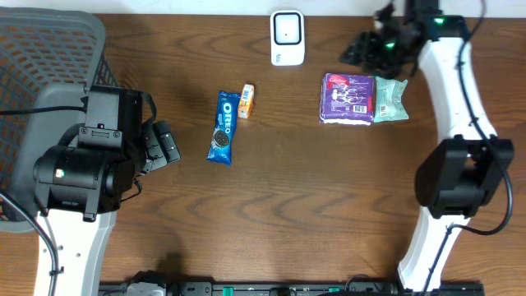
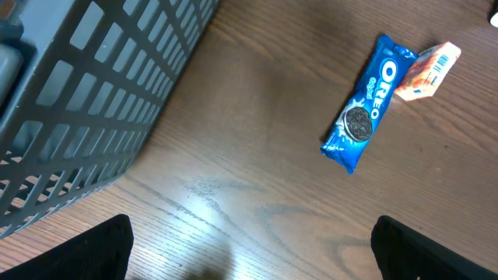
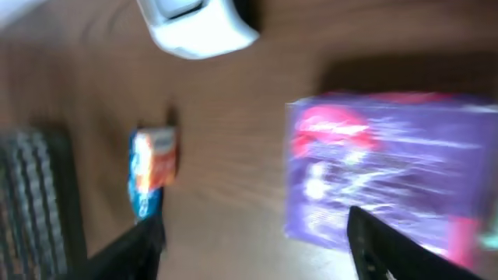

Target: Scan the item barcode

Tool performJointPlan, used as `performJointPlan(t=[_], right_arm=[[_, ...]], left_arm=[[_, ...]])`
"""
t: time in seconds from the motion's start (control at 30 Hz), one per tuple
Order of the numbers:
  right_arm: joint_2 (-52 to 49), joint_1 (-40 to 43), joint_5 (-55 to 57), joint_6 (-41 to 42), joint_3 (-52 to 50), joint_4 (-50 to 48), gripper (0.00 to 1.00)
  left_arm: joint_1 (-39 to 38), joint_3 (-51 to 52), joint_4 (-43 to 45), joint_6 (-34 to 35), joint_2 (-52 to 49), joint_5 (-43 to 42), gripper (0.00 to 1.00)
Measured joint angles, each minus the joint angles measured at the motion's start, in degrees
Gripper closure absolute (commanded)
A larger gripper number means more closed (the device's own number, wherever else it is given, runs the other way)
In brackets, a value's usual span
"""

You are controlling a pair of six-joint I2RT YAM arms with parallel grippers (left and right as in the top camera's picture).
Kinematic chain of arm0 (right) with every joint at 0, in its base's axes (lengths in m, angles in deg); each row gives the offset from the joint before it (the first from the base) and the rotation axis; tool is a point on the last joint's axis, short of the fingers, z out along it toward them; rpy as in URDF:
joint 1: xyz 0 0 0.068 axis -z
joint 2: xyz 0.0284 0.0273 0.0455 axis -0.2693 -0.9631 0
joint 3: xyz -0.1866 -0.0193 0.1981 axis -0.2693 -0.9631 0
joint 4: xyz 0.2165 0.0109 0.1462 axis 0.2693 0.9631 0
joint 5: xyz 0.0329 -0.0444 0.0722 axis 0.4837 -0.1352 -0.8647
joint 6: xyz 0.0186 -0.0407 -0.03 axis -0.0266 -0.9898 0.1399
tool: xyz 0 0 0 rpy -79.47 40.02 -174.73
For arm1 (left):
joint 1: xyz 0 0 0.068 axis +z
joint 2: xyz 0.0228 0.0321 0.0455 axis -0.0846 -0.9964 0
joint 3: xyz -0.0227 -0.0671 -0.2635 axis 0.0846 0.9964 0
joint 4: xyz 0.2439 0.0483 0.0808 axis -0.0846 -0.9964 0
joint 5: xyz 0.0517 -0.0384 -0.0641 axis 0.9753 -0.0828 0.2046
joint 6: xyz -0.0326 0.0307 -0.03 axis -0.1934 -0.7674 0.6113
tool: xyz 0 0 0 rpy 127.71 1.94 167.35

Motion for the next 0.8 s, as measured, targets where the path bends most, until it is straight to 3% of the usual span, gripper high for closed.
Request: performJointPlan(t=[0.17, 0.43, 0.73, 0.8], right_arm=[[-0.02, -8.35, 0.66, -1.2, 0.0, -1.16, 0.14], [-2.4, -22.45, 9.31, 3.98, 0.11, -8.5, 0.2], [-13.46, -28.61, 13.44, 10.21, 0.11, -15.02, 0.23], [-14.78, -28.81, 13.75, 10.73, 0.11, -15.28, 0.32]], left_arm=[[0.0, 0.0, 0.0, 0.0, 0.0, -0.02, 0.02], [0.0, 0.0, 0.02, 0.0, 0.0, 0.0, 0.02], [0.0, 0.0, 0.02, 0.0, 0.0, -0.02, 0.02], [0.0, 0.0, 0.02, 0.0, 0.0, 0.0, 0.02]])
